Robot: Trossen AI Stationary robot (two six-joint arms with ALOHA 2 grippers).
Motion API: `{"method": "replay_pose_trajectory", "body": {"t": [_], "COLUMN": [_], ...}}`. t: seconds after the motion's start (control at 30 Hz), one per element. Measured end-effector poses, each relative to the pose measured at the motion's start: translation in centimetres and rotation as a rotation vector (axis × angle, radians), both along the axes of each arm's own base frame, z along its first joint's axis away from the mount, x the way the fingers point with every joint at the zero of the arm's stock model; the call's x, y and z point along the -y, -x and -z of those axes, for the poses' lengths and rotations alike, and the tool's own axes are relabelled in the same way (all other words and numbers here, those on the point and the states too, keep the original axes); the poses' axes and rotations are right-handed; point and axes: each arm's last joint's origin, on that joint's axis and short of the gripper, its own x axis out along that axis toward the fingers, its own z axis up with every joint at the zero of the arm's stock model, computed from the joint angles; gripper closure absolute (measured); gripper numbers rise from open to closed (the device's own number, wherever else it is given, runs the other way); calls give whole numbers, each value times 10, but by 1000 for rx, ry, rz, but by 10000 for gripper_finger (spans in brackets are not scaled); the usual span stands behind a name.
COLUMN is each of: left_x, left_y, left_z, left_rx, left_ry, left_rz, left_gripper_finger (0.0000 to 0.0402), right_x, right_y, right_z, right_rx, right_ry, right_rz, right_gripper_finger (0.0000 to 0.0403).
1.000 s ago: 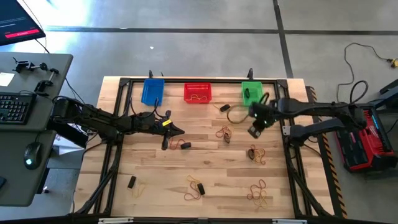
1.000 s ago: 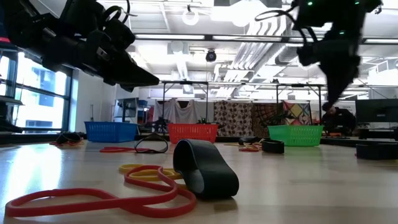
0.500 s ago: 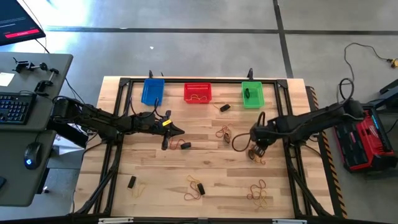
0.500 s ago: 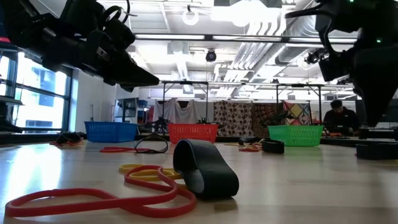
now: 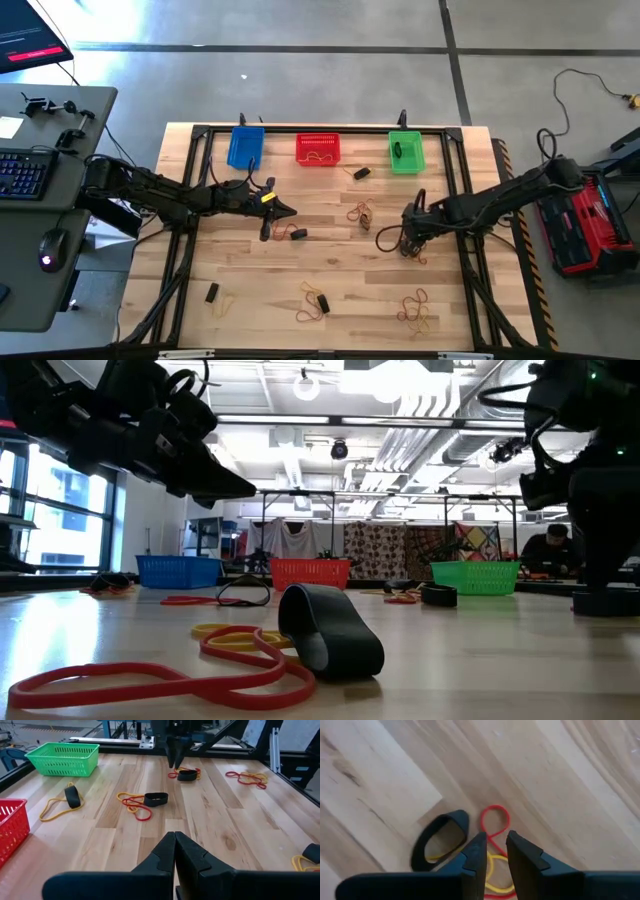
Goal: Sort rubber bands into baskets
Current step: Put the orange rubberband into the blue bin
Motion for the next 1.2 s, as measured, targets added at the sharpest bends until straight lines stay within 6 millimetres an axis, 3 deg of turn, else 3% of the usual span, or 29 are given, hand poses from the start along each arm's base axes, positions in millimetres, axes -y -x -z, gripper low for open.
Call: {"method": "replay_pose_trajectory", "body": {"t": [0.43,0.63,0.83,1.2], "left_x": [0,0,0,-1], "left_y": [0,0,0,0], "left_z": [0,0,0,0], "left_rx": [0,1,1,2], "left_ry": [7,14,28,19], "left_rz": [-2,-4,-16,-49], "left_gripper_finger": [401,401,401,401], "right_x": [3,4,5,9], "right_y": [6,7,7,9], "right_z": [21,21,21,20], "right_rx": [41,39,42,41], "right_ry": [44,75,110,228], "right_rz": [39,29,2,54], "right_gripper_finger": [338,350,397,401]}}
